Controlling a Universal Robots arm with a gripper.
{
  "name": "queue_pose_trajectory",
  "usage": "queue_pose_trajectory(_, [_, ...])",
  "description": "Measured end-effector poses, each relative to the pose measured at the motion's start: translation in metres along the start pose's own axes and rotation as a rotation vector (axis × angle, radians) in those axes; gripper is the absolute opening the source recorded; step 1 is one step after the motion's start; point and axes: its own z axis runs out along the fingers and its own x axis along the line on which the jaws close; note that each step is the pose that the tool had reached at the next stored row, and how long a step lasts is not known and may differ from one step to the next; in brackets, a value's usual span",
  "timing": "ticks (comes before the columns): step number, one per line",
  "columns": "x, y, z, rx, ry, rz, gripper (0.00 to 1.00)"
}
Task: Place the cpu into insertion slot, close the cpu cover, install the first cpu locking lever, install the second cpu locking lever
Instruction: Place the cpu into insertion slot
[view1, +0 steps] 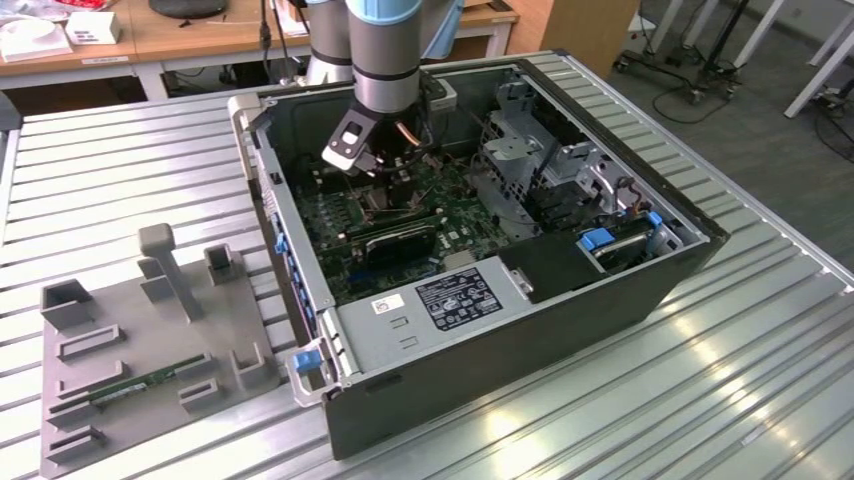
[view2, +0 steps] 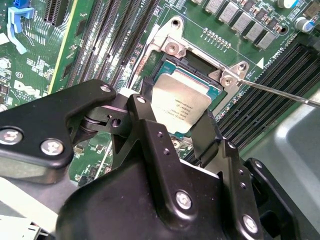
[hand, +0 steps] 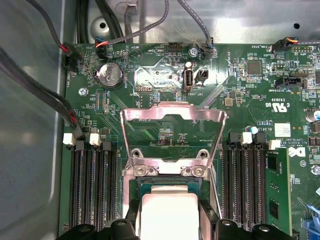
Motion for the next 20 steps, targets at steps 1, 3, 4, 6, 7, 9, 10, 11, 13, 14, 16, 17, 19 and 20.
queue_pose_trajectory(1, [0.0,0.0,0.0002,-0.0005,0.0,0.0,0.55])
queue_pose_trajectory(3, [0.0,-0.0001,0.0004,-0.0013,-0.0002,0.0,0.55])
queue_pose_trajectory(4, [0.0,-0.0002,0.0005,-0.0018,-0.0002,0.0,0.55])
queue_pose_trajectory(6, [0.0,-0.0002,0.0009,-0.0024,0.0,0.0,0.55])
queue_pose_trajectory(7, [0.0,-0.0003,0.001,-0.0025,-0.0001,0.0,0.55])
queue_pose_trajectory(9, [0.0,-0.0005,0.0014,-0.0026,-0.0001,0.0,0.55])
queue_pose_trajectory(10, [-0.0001,-0.0006,0.0017,-0.0026,-0.0002,0.0,0.55])
queue_pose_trajectory(11, [-0.0001,-0.0006,0.002,-0.0025,-0.0002,0.0,0.55])
queue_pose_trajectory(13, [-0.0001,-0.0007,0.0025,-0.0024,-0.0003,0.0,0.55])
queue_pose_trajectory(14, [-0.0001,-0.0008,0.0026,-0.0024,-0.0004,0.0,0.55])
queue_pose_trajectory(16, [-0.0001,-0.0007,0.0027,-0.0025,-0.0003,0.0,0.55])
queue_pose_trajectory(17, [-0.0001,-0.0007,0.0028,-0.0025,-0.0002,0.0,0.55])
queue_pose_trajectory(19, [-0.0001,-0.0007,0.0028,-0.0026,-0.0002,0.001,0.55])
queue_pose_trajectory(20, [-0.0001,-0.0007,0.0028,-0.0026,-0.0004,0.002,0.55])
